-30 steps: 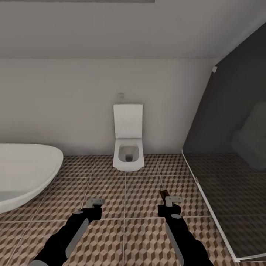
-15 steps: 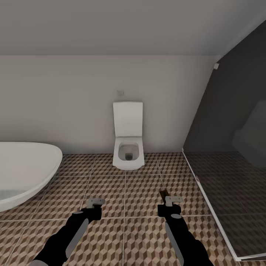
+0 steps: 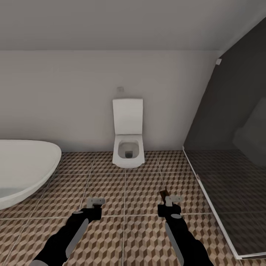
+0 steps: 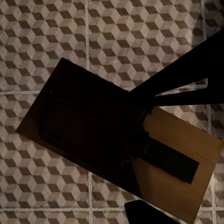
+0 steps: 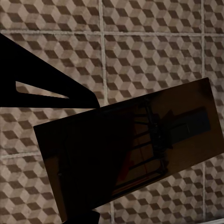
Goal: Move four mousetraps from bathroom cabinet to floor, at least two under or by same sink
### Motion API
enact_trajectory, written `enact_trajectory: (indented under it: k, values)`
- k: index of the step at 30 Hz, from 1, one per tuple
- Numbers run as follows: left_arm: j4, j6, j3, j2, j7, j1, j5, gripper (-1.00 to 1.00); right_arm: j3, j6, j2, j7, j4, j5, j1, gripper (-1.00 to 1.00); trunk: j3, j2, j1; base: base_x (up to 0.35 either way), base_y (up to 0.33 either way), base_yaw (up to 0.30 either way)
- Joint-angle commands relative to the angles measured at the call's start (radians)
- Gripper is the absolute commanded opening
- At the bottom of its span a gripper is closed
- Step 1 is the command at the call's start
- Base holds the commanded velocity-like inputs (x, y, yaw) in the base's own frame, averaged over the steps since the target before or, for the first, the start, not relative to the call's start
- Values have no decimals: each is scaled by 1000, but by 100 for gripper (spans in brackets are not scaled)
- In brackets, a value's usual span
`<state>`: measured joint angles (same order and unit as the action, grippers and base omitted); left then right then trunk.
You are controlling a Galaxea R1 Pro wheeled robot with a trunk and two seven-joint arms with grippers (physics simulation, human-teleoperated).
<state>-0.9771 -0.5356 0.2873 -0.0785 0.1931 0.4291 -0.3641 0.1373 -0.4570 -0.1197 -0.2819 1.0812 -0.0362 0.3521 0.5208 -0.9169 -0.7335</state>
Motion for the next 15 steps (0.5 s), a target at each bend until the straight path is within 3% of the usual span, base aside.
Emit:
enact_trajectory:
  k: [1,15]
  values:
    - [-2,-3,4,-1,9,1,-10,-100,2,-5,0,-8,1,-5,0,-100,6,-8,-4,0,0,0]
    - [-2,-3,4,-1,9,0,-11,-100,2,-5,0,-8,1,-5,1,-100,71,-106,-58,0,0,0]
